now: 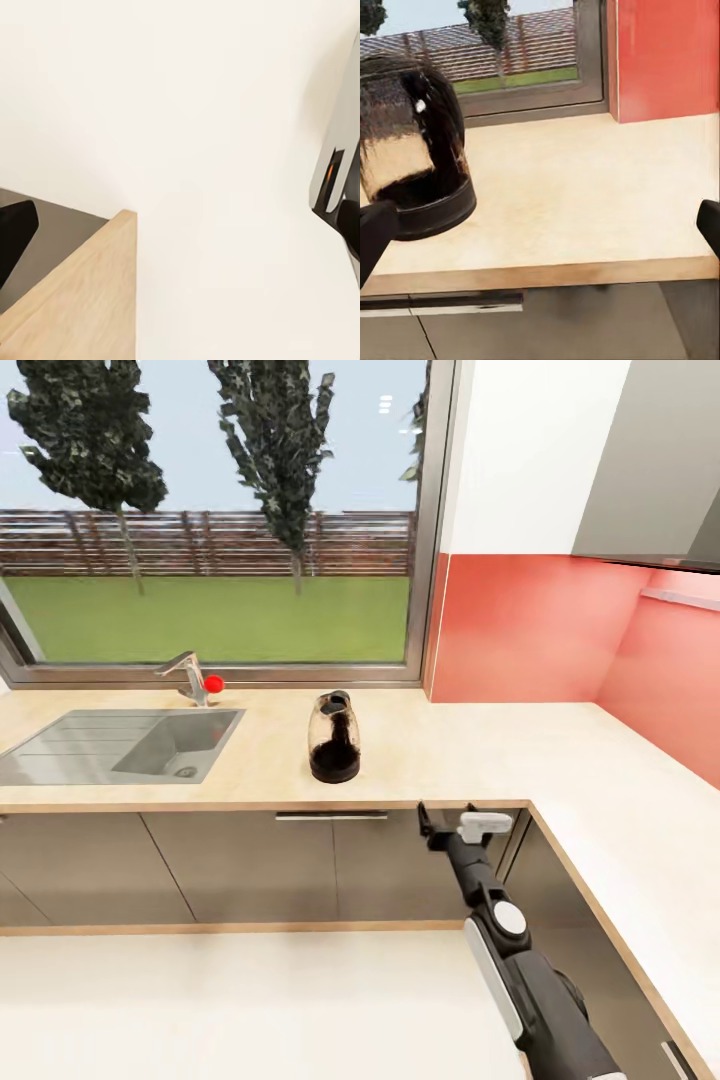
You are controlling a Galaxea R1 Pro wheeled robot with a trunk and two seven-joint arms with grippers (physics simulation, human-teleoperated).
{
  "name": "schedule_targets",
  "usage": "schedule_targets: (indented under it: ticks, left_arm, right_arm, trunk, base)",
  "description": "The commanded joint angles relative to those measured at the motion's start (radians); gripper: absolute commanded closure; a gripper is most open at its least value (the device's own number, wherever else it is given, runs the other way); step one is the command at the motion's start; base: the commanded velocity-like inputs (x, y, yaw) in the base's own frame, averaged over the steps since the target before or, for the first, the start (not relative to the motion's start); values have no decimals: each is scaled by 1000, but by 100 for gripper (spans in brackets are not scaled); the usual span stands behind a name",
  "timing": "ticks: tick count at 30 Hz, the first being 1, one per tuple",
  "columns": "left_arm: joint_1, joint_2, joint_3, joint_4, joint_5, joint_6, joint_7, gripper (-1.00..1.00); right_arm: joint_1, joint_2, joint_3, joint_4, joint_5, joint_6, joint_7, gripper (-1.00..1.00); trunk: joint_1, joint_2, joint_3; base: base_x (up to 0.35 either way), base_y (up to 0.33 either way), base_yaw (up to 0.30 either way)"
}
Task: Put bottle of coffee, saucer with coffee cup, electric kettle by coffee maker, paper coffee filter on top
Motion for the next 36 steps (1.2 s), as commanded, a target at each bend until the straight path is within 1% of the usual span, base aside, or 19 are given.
schedule_targets:
  ticks: [1, 3, 5, 9, 12, 14, 17, 19, 20, 21, 23, 25, 28, 32, 34, 36]
  left_arm:
    - [2, 0, 5, -2, -4, -2, 1, -100]
    - [3, 0, 5, -1, -4, -2, 1, -100]
    - [3, 0, 5, -1, -4, -2, 1, -100]
    - [4, 0, 5, 0, -4, 0, 1, -100]
    - [4, 0, 5, 0, -4, 2, 1, -100]
    - [4, 1, 5, 0, -4, 5, 1, -100]
    - [4, 2, 6, 0, -4, 10, 1, -100]
    - [4, 3, 6, 0, -4, 11, 1, -100]
    - [4, 3, 7, 0, -4, 11, 1, -100]
    - [4, 3, 7, 0, -4, 12, 1, -100]
    - [4, 3, 8, 0, -3, 12, 1, -100]
    - [4, 3, 9, 0, -3, 12, 1, -100]
    - [4, 3, 12, 0, -3, 12, 1, -100]
    - [4, 3, 13, 0, -3, 12, 1, -100]
    - [7, 0, 12, 12, -4, 14, -1, -100]
    - [7, 0, 12, 14, -4, 14, -1, -100]
  right_arm:
    - [-2, -1, 2, -22, -11, 33, -11, -100]
    - [-11, -2, 2, -52, -11, 108, -16, -100]
    - [-30, -2, 2, -64, -11, 148, -18, -100]
    - [-93, -5, 1, -73, -10, 187, -19, -100]
    - [-121, -9, 1, -70, -9, 196, -13, -100]
    - [-129, -12, 0, -67, -9, 199, -10, -100]
    - [-134, -21, -4, -60, -10, 201, 20, -100]
    - [-135, -28, -9, -55, -10, 201, 90, -100]
    - [-135, -33, -19, -49, -10, 201, 131, -100]
    - [-136, -34, -26, -45, -9, 201, 149, -100]
    - [-136, -38, -62, -31, -9, 201, 204, -100]
    - [-136, -38, -80, -25, -8, 201, 223, -100]
    - [-136, -39, -92, -22, -7, 202, 237, -100]
    - [-136, -39, -97, -20, -6, 203, 242, -100]
    - [-135, -28, -108, -23, -18, 207, 230, -100]
    - [-135, -17, -114, -23, -18, 207, 221, -100]
  trunk:
    - [1, -2, -2]
    - [1, -2, -2]
    - [1, -2, -2]
    - [1, -2, -2]
    - [1, -2, -2]
    - [1, -2, -2]
    - [1, -2, -2]
    - [1, -2, -2]
    - [1, -2, -2]
    - [1, -2, -2]
    - [1, -2, -2]
    - [1, -2, -2]
    - [1, -2, -2]
    - [1, -2, -2]
    - [1, -2, -2]
    - [1, -2, -2]
  base:
    - [0, 0, 0]
    - [0, 0, 0]
    - [0, 0, 0]
    - [81, 0, 0]
    - [252, 0, 0]
    - [304, 0, 0]
    - [325, 0, 0]
    - [333, 0, 0]
    - [335, 0, 0]
    - [335, 0, 0]
    - [336, 0, 0]
    - [337, 0, 0]
    - [337, 0, 0]
    - [337, 0, 0]
    - [283, 0, 0]
    - [302, 0, 0]
